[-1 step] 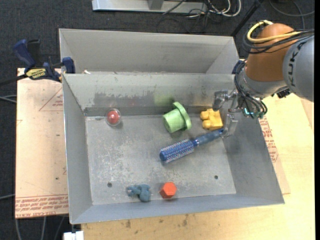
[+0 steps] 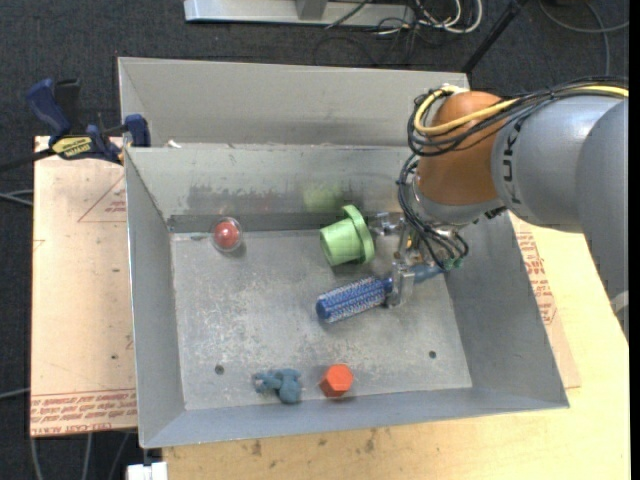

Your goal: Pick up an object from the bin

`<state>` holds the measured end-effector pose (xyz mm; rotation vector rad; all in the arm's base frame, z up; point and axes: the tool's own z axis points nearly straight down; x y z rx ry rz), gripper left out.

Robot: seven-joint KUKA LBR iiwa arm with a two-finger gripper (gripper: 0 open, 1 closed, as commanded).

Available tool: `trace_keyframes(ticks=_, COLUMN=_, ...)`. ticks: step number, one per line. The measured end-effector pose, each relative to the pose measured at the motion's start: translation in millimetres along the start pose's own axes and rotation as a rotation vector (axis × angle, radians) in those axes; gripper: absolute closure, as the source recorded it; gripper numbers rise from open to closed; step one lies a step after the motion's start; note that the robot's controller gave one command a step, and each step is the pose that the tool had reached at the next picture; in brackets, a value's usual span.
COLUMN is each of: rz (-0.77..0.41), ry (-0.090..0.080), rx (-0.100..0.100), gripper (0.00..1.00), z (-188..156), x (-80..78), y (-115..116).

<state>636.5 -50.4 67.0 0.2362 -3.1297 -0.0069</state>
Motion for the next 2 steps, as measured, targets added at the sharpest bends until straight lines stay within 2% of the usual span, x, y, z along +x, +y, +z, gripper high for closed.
trace_keyframes(ticks=1, rz=0.003, ry=-0.004, rx=0.004, gripper=1.0, z=-3.3, x=-0.9, y=-4.1)
trace_keyframes(ticks=2, rz=-0.018, ry=-0.012, rx=0.006, gripper=1.0, z=-150.3, x=21.4, y=11.9)
